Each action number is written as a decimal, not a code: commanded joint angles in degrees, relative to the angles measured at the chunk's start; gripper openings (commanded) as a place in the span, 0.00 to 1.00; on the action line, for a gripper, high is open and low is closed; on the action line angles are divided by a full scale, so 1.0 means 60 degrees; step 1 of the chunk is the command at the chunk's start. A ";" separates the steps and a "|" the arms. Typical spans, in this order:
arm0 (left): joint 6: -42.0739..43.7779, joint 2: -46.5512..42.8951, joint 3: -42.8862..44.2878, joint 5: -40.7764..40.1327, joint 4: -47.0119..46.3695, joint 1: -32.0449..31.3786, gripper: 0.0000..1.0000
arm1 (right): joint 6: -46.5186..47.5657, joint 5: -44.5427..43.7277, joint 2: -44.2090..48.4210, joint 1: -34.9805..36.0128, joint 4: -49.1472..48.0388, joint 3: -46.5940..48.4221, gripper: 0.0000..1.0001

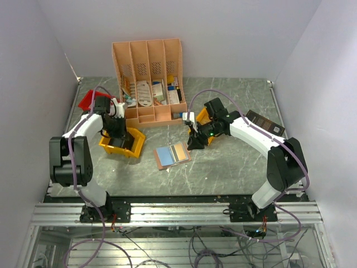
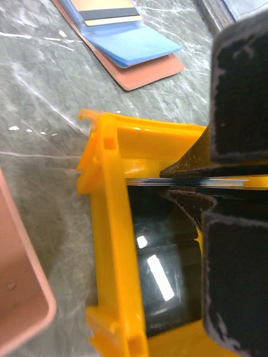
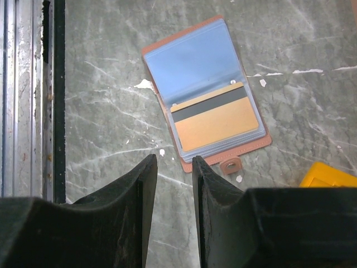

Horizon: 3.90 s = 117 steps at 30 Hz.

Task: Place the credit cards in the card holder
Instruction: Pick up the credit card from the storage box.

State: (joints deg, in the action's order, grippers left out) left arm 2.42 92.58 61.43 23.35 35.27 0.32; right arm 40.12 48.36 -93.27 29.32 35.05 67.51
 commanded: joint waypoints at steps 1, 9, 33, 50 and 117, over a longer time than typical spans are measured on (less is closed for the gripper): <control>0.0380 0.0835 0.0199 0.0993 0.0339 0.0035 0.07 | 0.0068 -0.0071 -0.0166 -0.0056 0.0044 0.0231 0.32; 0.0649 0.1242 0.0041 0.1213 0.0018 0.0046 0.07 | 0.0074 -0.0058 -0.0275 -0.0060 0.0067 0.0247 0.32; -0.0105 0.1236 -0.0832 0.1509 -0.1330 -0.0404 0.25 | 0.0080 -0.0113 -0.0261 -0.0126 0.0047 0.0262 0.34; 0.0322 0.0619 -0.0262 0.2601 -0.0436 0.0730 0.07 | 0.0066 -0.0076 -0.0261 -0.0131 0.0075 0.0260 0.34; -0.0300 0.0014 -0.0162 0.2204 -0.0304 0.1967 0.13 | 0.0184 0.0023 -0.0422 -0.0130 0.0221 0.0303 0.36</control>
State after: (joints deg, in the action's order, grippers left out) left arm 2.09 96.27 59.99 40.32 33.91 11.57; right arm 40.45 47.37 -95.64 28.88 35.53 67.51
